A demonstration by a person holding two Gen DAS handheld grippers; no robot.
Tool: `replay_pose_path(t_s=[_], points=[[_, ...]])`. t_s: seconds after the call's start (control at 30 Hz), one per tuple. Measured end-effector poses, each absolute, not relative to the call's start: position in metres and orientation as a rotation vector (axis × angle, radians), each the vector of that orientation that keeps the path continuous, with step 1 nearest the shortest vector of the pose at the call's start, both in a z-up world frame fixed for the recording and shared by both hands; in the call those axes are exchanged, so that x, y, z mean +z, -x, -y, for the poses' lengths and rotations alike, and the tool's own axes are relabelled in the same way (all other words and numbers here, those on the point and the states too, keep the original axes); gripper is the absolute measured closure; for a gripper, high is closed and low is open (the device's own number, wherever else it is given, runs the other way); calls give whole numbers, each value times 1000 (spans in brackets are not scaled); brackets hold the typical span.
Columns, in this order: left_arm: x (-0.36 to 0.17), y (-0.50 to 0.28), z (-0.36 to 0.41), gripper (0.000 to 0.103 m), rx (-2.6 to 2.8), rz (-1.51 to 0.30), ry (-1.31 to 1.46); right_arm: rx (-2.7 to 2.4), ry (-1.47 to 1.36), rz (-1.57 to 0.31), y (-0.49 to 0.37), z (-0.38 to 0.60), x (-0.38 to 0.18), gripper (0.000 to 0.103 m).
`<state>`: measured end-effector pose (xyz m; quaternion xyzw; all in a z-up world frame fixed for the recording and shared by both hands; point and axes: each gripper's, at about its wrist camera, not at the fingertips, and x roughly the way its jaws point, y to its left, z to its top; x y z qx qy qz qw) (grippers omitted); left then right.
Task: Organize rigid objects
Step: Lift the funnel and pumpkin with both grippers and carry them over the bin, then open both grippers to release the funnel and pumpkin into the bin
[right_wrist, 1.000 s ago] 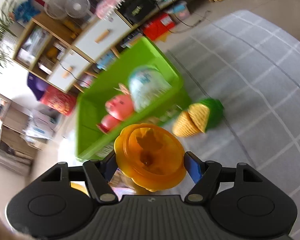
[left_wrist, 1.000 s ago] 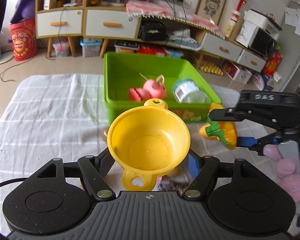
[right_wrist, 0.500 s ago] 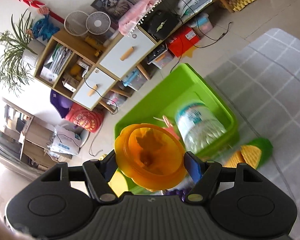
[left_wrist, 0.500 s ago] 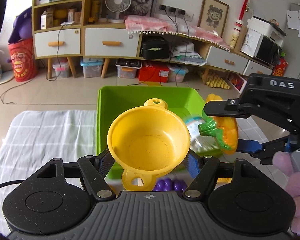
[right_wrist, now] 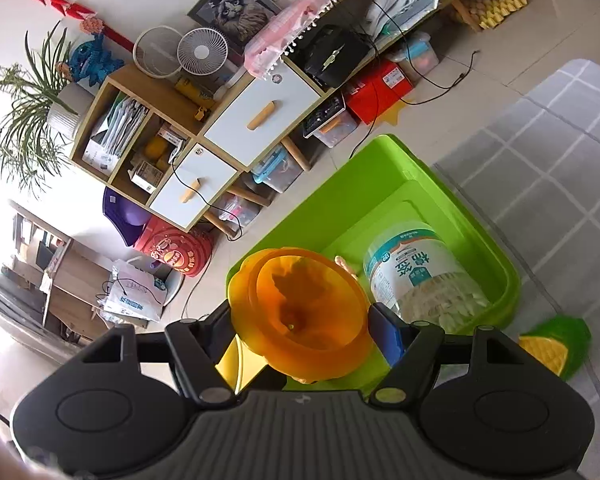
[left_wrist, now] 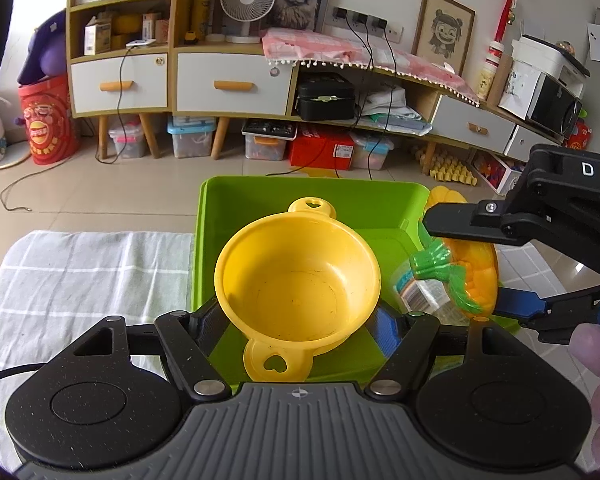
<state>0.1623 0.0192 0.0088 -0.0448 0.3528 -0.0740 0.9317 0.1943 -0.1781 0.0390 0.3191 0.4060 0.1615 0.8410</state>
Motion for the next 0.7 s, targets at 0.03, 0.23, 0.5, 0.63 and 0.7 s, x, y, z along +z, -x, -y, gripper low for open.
replay_pose_path(t_s=[0.03, 0.23, 0.5, 0.63, 0.7], points=[[8, -162, -20, 27, -147, -716, 95, 341, -666, -858, -195, 177, 38, 47], [6, -156, -26, 5, -125, -686, 136, 338, -631, -864, -196, 175, 38, 31], [17, -146, -32, 2, -116, -689, 126, 336, -590, -864, -185, 177, 50, 31], [23, -137, -36, 2, -110, -704, 137, 314, -588, -868, -175, 185, 57, 31], [25, -131, -38, 2, -111, -707, 141, 301, -571, -868, -170, 189, 62, 31]])
